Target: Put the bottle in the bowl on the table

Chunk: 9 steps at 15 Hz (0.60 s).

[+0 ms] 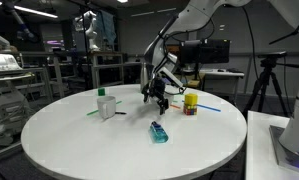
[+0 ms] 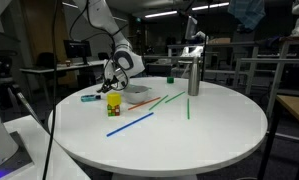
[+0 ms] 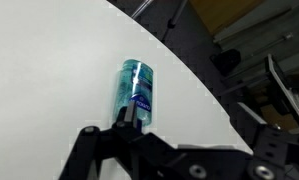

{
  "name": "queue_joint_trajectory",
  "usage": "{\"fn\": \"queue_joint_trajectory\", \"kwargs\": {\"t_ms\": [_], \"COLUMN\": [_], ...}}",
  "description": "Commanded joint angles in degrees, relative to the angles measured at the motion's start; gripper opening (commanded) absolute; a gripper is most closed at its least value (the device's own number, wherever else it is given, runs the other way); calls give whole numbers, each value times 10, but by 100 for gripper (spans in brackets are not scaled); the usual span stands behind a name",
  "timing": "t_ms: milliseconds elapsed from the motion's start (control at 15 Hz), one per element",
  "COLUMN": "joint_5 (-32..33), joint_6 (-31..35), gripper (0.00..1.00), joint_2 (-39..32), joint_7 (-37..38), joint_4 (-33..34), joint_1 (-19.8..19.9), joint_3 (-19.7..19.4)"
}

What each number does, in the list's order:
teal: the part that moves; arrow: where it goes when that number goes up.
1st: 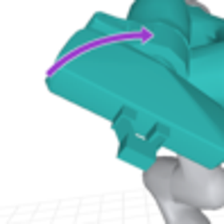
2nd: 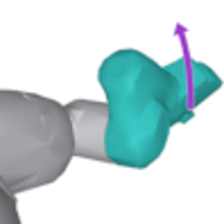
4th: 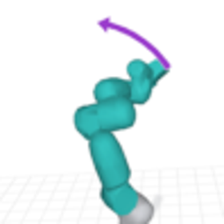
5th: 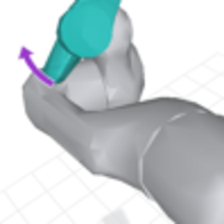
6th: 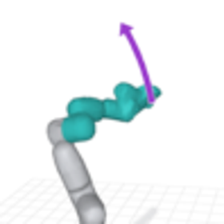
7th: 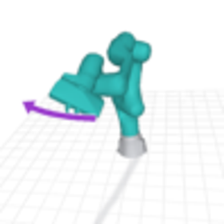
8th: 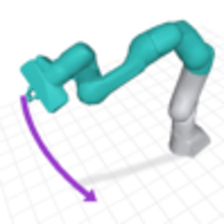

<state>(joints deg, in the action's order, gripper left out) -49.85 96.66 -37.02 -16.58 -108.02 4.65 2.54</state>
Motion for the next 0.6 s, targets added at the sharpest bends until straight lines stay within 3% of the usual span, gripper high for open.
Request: {"fn": "queue_joint_trajectory", "kwargs": {"t_ms": [0,533], "joint_5": [3,10], "joint_6": [-24,-7], "gripper": [100,100], "joint_2": [-1,52], "joint_7": [9,6], "joint_4": [18,12], "joint_1": [4,-2], "joint_3": [-4,-9]}}
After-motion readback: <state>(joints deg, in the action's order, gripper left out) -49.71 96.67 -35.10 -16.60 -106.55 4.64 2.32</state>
